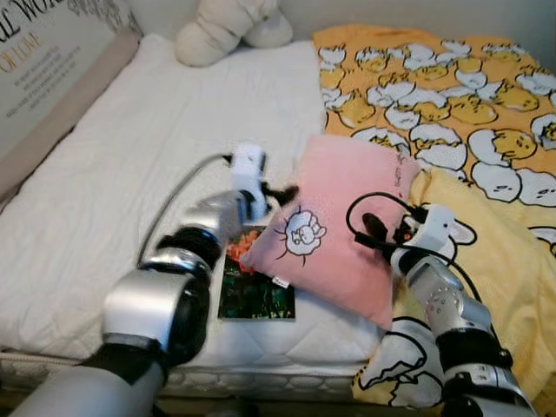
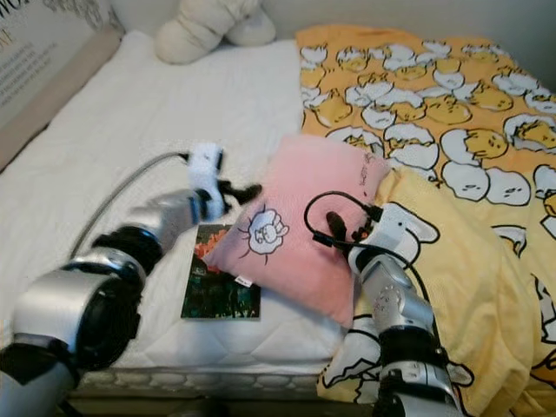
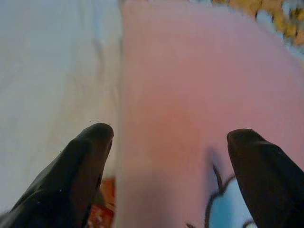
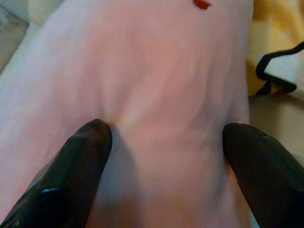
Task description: Clean up the room
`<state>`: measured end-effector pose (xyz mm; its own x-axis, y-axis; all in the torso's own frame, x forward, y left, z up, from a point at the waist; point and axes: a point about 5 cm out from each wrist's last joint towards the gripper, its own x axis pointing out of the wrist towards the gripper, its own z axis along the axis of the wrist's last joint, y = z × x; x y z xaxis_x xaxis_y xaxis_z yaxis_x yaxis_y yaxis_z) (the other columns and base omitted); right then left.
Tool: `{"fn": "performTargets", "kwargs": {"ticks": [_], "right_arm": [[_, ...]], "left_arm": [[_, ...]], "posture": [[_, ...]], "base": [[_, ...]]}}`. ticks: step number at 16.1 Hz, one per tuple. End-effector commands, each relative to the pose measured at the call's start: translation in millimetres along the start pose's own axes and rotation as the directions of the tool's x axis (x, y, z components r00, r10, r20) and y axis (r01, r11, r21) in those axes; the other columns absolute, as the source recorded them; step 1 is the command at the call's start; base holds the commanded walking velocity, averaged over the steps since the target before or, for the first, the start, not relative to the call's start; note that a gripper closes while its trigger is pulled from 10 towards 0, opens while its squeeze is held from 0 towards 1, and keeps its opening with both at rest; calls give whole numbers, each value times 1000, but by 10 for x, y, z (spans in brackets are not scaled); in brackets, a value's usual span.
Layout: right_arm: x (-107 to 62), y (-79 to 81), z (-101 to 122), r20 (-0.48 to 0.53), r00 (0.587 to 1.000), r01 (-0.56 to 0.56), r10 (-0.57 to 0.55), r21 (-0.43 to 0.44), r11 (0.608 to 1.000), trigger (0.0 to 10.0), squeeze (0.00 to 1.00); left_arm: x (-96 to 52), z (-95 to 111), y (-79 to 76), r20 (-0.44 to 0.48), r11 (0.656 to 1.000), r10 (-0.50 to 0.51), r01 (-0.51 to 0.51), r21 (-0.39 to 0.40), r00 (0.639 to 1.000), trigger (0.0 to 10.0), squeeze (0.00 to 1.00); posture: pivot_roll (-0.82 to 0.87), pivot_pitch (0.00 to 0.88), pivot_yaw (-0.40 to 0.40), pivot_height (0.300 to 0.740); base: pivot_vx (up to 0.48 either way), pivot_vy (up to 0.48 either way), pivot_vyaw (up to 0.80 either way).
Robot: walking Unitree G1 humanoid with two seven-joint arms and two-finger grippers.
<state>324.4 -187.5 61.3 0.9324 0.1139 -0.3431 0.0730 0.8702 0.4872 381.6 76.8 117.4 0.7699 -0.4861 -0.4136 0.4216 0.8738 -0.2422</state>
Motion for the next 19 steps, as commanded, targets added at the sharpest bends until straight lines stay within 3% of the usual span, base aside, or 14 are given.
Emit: {"fn": "performTargets", "kwargs": {"ticks": [1,4,5,6,9,10,11,13,15,16,19], "right_arm": [[24,-5,-9,-8,1000,4,-4,-5,1000,10000,0],[105,62,-118,-58,998,-24,24,5,1000,10000,0],[170,174,-125,-65,996,-55,59,50,997,10000,0],[187,199,-114,-61,996,-59,64,67,996,10000,0],[209,234,-188,-89,994,-64,70,71,995,10000,0],[210,233,-203,-95,993,-66,73,73,995,0,0],[209,213,-233,-109,992,-58,65,65,996,0,0],[182,109,-238,-112,993,-38,43,48,998,0,0],[128,-7,-302,-125,992,-28,34,46,999,0,0],[101,-69,-335,-135,991,-18,24,48,999,0,0],[13,-203,-448,-165,986,-6,10,24,1000,0,0]], "left_arm": [[6,-101,11,-29,1000,30,-30,8,999,10000,0],[55,-262,-118,-77,1000,12,-12,6,997,10000,0],[94,-315,-274,-85,996,-73,69,-52,994,10000,0],[105,-306,-329,-81,993,-107,102,-64,991,10000,0],[127,-394,-424,-114,991,-132,130,-21,985,10000,0],[130,-430,-436,-130,992,-126,127,-3,983,10000,0],[129,-508,-435,-159,993,-104,111,40,982,0,0],[111,-502,-334,-115,999,-43,41,-20,992,0,0],[101,-341,-249,-5,993,6,-7,-117,1000,0,0],[101,-318,-240,9,992,16,-15,-128,1000,0,0],[122,-489,-390,-81,996,-87,84,-36,993,0,0]], "posture": [[-43,106,53,740],[-66,132,61,740],[-68,137,67,740],[-68,137,67,740],[-62,133,68,740],[-67,133,71,740],[-71,133,70,740],[-91,127,63,740],[-92,126,69,740],[-90,124,69,740],[-94,115,66,740]], "base": [[0,0,0],[0,0,0],[0,0,0],[0,0,0],[0,0,0],[0,0,0],[0,0,0],[0,0,0],[0,0,0],[0,0,0],[0,0,0]]}}
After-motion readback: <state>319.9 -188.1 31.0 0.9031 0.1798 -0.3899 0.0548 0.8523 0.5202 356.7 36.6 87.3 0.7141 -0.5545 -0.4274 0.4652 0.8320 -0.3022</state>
